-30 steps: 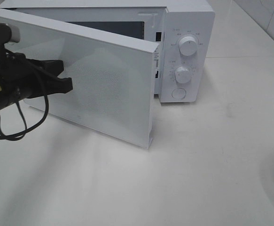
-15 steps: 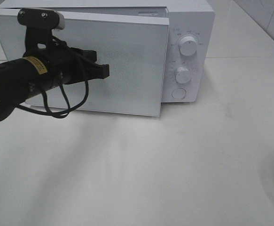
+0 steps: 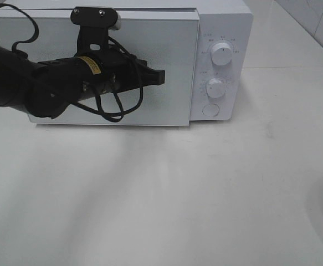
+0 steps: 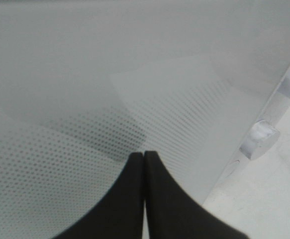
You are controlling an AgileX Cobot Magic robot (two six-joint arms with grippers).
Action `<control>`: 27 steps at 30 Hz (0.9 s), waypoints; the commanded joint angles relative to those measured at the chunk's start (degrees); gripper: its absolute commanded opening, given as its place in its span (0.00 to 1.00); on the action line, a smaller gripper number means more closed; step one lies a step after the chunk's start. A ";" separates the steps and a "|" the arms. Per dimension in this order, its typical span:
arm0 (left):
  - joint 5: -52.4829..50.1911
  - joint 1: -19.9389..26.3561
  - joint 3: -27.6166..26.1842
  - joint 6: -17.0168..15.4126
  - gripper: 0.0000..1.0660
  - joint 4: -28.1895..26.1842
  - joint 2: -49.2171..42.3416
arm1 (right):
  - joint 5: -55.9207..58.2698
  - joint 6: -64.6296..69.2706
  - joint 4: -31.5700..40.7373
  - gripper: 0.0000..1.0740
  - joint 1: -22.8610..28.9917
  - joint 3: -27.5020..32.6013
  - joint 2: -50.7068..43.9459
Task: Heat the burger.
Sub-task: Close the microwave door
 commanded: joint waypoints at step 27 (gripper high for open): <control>28.71 -1.60 -11.06 4.07 0.00 -4.53 -0.74 | -0.40 -0.57 0.17 0.70 -0.40 0.17 -1.72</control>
